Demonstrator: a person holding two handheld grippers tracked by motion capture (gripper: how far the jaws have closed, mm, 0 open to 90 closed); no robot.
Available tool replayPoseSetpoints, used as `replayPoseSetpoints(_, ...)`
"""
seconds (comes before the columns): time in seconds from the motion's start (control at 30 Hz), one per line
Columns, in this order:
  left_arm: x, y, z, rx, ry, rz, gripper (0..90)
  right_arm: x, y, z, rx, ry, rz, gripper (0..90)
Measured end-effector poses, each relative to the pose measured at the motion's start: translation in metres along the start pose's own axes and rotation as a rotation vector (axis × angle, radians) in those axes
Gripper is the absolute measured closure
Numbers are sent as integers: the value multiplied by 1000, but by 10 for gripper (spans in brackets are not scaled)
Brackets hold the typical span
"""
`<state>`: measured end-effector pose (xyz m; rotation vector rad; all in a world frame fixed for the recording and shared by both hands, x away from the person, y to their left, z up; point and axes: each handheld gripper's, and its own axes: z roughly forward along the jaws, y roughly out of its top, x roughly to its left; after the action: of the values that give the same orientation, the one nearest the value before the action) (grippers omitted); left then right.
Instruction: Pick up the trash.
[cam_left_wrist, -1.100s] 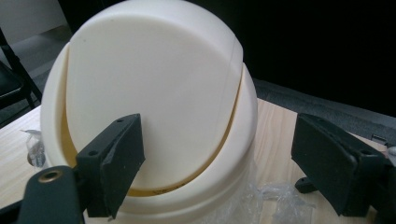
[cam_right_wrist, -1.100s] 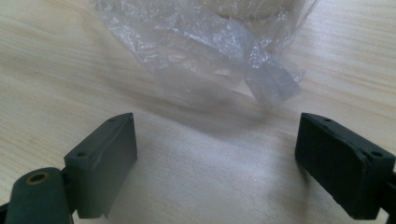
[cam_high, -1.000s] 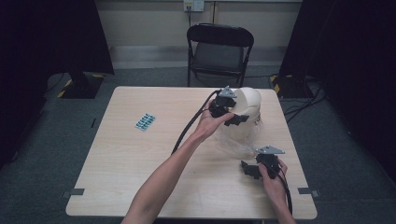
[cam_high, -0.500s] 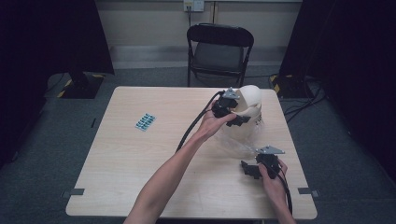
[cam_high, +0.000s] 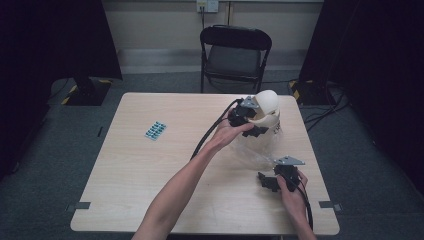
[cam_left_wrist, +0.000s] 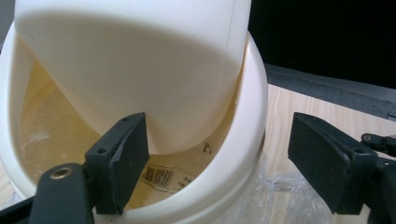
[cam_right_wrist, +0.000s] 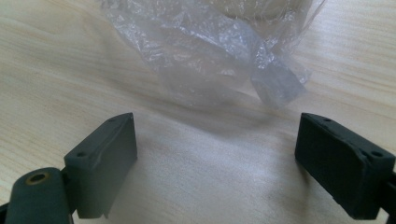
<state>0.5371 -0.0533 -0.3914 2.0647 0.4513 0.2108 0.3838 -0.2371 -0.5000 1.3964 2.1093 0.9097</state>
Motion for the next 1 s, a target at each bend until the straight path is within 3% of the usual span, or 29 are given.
replayPoseSetpoints(0.1,0,0,0,10,12,27,223,0,0,0,0,0,0,120)
replayPoseSetpoints(0.23,2,2,-10,-2,29,9,214,0,0,0,-1,-1,0,120)
replayPoseSetpoints(0.53,14,-4,-53,-46,47,-41,193,0,0,0,0,0,1,120)
replayPoseSetpoints(0.67,26,-18,-79,-40,83,-63,190,0,0,0,-1,0,-1,120)
replayPoseSetpoints(0.83,40,-48,-111,-35,138,-115,190,0,0,0,-1,2,1,120)
replayPoseSetpoints(0.87,40,-48,-111,-35,138,-115,190,0,0,0,-1,2,0,120)
replayPoseSetpoints(0.9,46,-62,-124,-43,150,-143,190,0,0,0,-1,2,0,120)
replayPoseSetpoints(1.0,53,-82,-140,-28,188,-171,187,0,0,0,-3,-3,0,122)
